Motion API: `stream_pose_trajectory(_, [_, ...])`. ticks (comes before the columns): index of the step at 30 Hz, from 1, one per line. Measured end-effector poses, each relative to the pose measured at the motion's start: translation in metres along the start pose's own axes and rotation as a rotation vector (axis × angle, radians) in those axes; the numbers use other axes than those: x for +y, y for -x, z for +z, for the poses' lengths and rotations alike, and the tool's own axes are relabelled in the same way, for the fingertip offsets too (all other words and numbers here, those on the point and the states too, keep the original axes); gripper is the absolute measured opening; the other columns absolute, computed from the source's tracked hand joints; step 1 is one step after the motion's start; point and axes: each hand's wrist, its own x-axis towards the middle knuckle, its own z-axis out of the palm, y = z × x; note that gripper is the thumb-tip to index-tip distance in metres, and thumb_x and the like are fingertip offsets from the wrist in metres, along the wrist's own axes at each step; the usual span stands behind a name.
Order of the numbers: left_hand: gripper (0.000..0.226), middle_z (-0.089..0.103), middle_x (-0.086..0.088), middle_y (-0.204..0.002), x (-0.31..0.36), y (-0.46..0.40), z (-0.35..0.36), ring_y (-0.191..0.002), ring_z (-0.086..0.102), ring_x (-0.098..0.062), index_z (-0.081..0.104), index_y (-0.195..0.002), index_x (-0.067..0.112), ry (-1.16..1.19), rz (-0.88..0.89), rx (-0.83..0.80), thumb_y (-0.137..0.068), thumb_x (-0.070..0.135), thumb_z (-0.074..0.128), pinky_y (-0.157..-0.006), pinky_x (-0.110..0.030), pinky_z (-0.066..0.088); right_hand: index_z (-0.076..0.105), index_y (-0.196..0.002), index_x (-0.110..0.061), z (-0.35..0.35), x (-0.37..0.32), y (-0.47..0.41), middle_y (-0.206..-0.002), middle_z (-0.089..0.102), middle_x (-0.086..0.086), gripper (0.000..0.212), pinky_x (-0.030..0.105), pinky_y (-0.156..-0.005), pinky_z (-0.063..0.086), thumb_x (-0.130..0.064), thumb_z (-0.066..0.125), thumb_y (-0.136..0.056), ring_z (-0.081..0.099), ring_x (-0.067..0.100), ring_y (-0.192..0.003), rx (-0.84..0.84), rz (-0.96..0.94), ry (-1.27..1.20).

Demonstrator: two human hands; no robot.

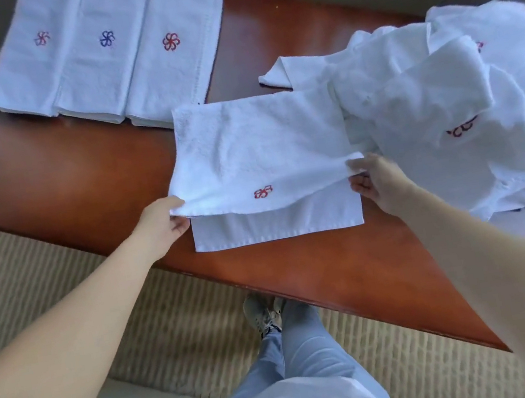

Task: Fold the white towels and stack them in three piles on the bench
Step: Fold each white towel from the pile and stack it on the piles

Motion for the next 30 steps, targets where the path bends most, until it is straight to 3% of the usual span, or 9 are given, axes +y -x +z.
stream_pose_trajectory(2, [0.010,0.056,0.000,-0.074,-0.003,0.011,-0.005,-0.057,0.049,-0.012,0.060,-0.078,0.017,0.084,0.019,-0.090,-0.079,0.007,0.062,-0.062,-0.024,0.053,0.058,-0.083,-0.018,-0.010,-0.009,0.006,-0.062,0.052,-0.003,0.015,0.022,-0.055,0.048,-0.017,0.071,-0.075,0.046,0.013,-0.052,0.020,-0.058,-0.109])
stream_pose_trajectory(4, [0.015,0.054,0.000,-0.075,-0.023,0.009,-0.009,-0.059,0.050,-0.012,0.056,-0.075,0.018,-0.108,0.011,-0.092,-0.081,0.010,0.067,-0.061,-0.025,0.054,0.054,-0.083,-0.015,-0.025,0.011,0.009,-0.061,0.048,-0.001,0.019,0.028,-0.058,0.045,-0.019,0.069,-0.073,0.043,0.014,-0.051,0.101,-0.056,0.020])
stream_pose_trajectory(7, [0.015,0.064,-0.004,-0.095,-0.068,-0.015,-0.011,-0.081,0.063,-0.016,0.058,-0.085,0.013,-0.591,0.042,0.010,-0.093,0.016,0.071,-0.076,-0.033,0.060,0.054,-0.078,-0.012,-0.040,0.065,0.002,-0.068,0.058,0.008,0.014,0.036,-0.064,0.046,-0.016,0.067,-0.082,0.054,0.020,-0.061,0.188,-0.005,0.370])
stream_pose_trajectory(11, [0.014,0.061,-0.007,-0.090,-0.093,-0.038,-0.010,-0.086,0.064,-0.027,0.061,-0.096,0.005,-0.797,0.120,0.144,-0.091,0.017,0.067,-0.095,-0.053,0.056,0.065,-0.083,-0.015,-0.043,0.105,-0.011,-0.080,0.071,0.004,0.009,0.028,-0.060,0.046,-0.024,0.065,-0.085,0.062,0.019,-0.068,0.207,-0.012,0.571])
stream_pose_trajectory(19, [0.011,0.050,0.006,-0.066,-0.087,-0.030,-0.012,-0.070,0.064,-0.025,0.046,-0.078,0.018,-0.734,0.210,0.234,-0.083,0.021,0.056,-0.065,-0.034,0.045,0.052,-0.072,-0.015,-0.038,0.092,0.002,-0.069,0.054,0.001,0.013,0.030,-0.058,0.037,-0.026,0.059,-0.074,0.050,0.018,-0.064,0.192,-0.073,0.445])
stream_pose_trajectory(22, [0.003,0.059,0.001,-0.085,-0.095,-0.036,-0.016,-0.074,0.062,-0.024,0.055,-0.090,0.019,-0.924,0.239,0.248,-0.090,0.019,0.059,-0.059,-0.032,0.041,0.061,-0.080,-0.008,-0.038,0.104,-0.002,-0.077,0.057,0.002,0.014,0.029,-0.054,0.035,-0.022,0.062,-0.082,0.047,0.018,-0.061,0.185,-0.051,0.660])
stream_pose_trajectory(25, [0.006,0.049,0.000,-0.109,-0.101,-0.040,-0.016,-0.068,0.054,-0.018,0.056,-0.095,0.021,-1.057,0.249,0.284,-0.092,0.020,0.060,-0.054,-0.030,0.033,0.056,-0.073,-0.010,-0.035,0.113,-0.006,-0.101,0.051,0.005,0.017,0.027,-0.052,0.034,-0.022,0.061,-0.084,0.046,0.021,-0.058,0.244,-0.097,0.811])
stream_pose_trajectory(28, [0.017,0.047,0.001,-0.105,-0.101,-0.041,-0.012,-0.072,0.054,-0.018,0.051,-0.098,0.019,-1.082,0.247,0.261,-0.088,0.021,0.065,-0.054,-0.031,0.033,0.060,-0.090,-0.014,-0.032,0.115,-0.006,-0.115,0.049,0.003,0.010,0.028,-0.056,0.041,-0.022,0.062,-0.084,0.057,0.023,-0.071,0.255,-0.089,0.796])
stream_pose_trajectory(30, [0.029,0.051,0.003,-0.096,-0.098,-0.042,-0.008,-0.075,0.053,-0.016,0.047,-0.105,0.016,-0.990,0.219,0.258,-0.086,0.021,0.069,-0.056,-0.031,0.034,0.056,-0.107,-0.017,-0.031,0.112,-0.009,-0.111,0.056,0.003,0.026,0.029,-0.057,0.041,-0.018,0.067,-0.083,0.057,0.017,-0.078,0.260,-0.031,0.654])
